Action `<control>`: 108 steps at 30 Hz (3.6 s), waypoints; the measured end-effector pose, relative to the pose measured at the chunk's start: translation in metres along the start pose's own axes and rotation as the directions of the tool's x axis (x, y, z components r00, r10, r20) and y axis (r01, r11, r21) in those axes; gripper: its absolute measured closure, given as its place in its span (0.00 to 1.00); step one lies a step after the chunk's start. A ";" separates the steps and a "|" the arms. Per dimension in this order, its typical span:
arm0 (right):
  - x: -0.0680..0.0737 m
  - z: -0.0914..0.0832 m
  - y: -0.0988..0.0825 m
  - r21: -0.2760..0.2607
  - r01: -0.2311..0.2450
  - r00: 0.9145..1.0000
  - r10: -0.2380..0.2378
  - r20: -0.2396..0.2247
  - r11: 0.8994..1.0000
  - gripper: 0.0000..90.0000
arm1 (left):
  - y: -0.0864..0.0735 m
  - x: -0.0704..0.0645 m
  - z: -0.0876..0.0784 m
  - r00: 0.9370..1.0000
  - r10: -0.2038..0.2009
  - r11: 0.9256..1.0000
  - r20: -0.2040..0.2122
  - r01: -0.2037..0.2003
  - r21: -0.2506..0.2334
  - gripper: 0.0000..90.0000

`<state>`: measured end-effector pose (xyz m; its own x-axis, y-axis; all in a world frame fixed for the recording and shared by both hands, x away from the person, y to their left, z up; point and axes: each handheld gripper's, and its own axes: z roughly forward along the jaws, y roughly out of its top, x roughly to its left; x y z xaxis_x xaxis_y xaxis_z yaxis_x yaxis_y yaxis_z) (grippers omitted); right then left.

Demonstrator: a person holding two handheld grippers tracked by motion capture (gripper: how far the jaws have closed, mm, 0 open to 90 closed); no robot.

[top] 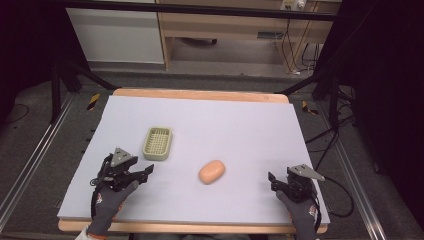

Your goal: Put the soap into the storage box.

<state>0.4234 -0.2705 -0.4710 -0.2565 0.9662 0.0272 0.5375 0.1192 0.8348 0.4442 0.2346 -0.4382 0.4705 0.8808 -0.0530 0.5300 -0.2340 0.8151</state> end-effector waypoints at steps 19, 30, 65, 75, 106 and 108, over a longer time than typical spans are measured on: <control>0.005 0.002 0.000 0.024 0.012 0.999 -0.011 -0.031 1.000 0.31 | 0.004 -0.023 0.008 0.998 0.060 0.998 0.033 -0.061 0.014 0.31; 0.007 0.003 0.000 0.033 0.034 0.999 -0.034 -0.025 0.999 0.38 | 0.007 -0.036 0.013 0.994 0.094 0.995 0.057 -0.095 0.024 0.29; 0.009 0.000 0.001 0.011 0.046 0.999 -0.046 -0.015 0.999 0.47 | 0.020 -0.067 0.025 0.976 0.178 0.982 0.125 -0.185 0.046 0.27; 0.011 -0.001 0.003 0.005 0.041 0.999 -0.041 -0.016 0.999 0.45 | 0.033 -0.075 0.030 0.969 0.198 0.977 0.145 -0.207 0.049 0.26; 0.012 -0.001 0.004 0.000 0.040 0.999 -0.040 -0.023 0.999 0.44 | 0.059 -0.111 0.055 0.953 0.233 0.969 0.194 -0.245 0.041 0.26; 0.012 -0.002 0.004 0.001 0.035 0.999 -0.035 -0.027 0.999 0.44 | 0.060 -0.114 0.058 0.951 0.238 0.967 0.197 -0.251 0.043 0.26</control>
<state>0.4209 -0.2585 -0.4663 -0.2963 0.9550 0.0129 0.5294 0.1530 0.8345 0.4634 0.0965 -0.4171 0.7126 0.7009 0.0299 0.4249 -0.4651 0.7766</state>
